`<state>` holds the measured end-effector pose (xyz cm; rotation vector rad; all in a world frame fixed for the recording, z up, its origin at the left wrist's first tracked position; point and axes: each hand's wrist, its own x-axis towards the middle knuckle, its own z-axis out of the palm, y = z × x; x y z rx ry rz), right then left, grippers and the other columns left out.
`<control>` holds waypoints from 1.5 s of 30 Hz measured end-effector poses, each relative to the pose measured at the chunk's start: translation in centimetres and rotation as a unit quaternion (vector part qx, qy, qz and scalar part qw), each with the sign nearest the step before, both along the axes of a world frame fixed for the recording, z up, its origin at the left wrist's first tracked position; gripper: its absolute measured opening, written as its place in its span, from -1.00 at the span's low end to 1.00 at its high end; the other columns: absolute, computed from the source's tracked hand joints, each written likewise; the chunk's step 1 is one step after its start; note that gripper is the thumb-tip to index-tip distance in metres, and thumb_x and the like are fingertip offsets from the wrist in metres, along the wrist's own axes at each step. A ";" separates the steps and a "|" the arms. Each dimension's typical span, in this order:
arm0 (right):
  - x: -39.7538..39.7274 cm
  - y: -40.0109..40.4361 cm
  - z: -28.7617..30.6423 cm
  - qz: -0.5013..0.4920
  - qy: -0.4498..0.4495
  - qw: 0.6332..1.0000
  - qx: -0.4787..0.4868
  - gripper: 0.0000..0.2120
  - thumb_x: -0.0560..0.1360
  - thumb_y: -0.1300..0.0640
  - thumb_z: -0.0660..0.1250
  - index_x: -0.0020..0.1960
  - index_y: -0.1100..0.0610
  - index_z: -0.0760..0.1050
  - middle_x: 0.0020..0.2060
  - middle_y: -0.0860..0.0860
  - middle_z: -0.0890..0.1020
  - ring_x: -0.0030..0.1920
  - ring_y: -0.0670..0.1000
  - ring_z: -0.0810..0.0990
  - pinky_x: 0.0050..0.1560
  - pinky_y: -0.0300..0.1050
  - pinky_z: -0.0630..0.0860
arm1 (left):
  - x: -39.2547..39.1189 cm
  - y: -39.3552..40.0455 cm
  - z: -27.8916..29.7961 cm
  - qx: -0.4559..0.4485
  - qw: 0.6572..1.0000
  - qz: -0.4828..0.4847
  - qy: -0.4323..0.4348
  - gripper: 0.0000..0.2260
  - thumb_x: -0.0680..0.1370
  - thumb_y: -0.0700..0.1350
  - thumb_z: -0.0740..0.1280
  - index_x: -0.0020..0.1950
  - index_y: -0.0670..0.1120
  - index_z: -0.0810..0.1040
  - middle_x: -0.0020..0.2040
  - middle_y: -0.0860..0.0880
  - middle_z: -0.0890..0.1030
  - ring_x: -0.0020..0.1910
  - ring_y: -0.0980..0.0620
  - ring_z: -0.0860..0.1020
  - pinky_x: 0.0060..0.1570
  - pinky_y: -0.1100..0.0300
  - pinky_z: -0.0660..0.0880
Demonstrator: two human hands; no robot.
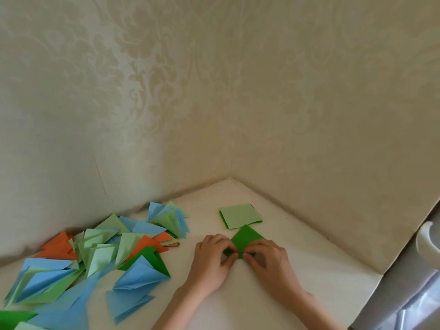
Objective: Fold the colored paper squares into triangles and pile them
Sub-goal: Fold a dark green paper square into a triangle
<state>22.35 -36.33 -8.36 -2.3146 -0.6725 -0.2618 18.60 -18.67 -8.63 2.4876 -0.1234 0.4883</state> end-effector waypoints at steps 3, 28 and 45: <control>-0.1 0.5 0.6 -0.012 0.035 0.999 0.017 -0.84 0.43 -0.03 0.43 -0.01 -0.21 0.58 -0.12 -0.38 0.52 -0.02 -0.22 0.52 0.11 -0.02 0.47 | 0.2 -0.5 0.3 -0.004 0.999 0.038 0.009 -0.94 0.52 0.05 0.31 -0.02 0.13 0.53 -0.03 0.24 0.51 0.03 0.19 0.39 0.00 0.26 0.23; 0.1 -0.2 2.1 0.015 0.113 0.993 0.020 -0.81 0.55 0.06 0.31 -0.20 -0.19 0.48 -0.16 -0.12 0.53 -0.17 -0.11 0.49 -0.09 -0.25 0.42 | -0.9 0.4 0.2 -0.095 0.995 -0.010 -0.007 -0.74 0.41 -0.16 0.36 0.02 0.15 0.58 0.01 0.31 0.53 0.08 0.29 0.41 0.16 0.26 0.36; -1.0 -0.4 1.1 0.004 0.010 1.000 -0.014 -0.83 0.47 -0.06 0.40 -0.17 0.04 0.61 -0.02 -0.19 0.48 -0.06 -0.16 0.52 -0.04 -0.35 0.44 | -0.9 0.2 0.2 -0.081 0.996 0.007 -0.021 -0.95 0.50 -0.08 0.40 -0.06 0.03 0.62 -0.19 0.24 0.53 -0.07 0.18 0.43 0.02 0.19 0.39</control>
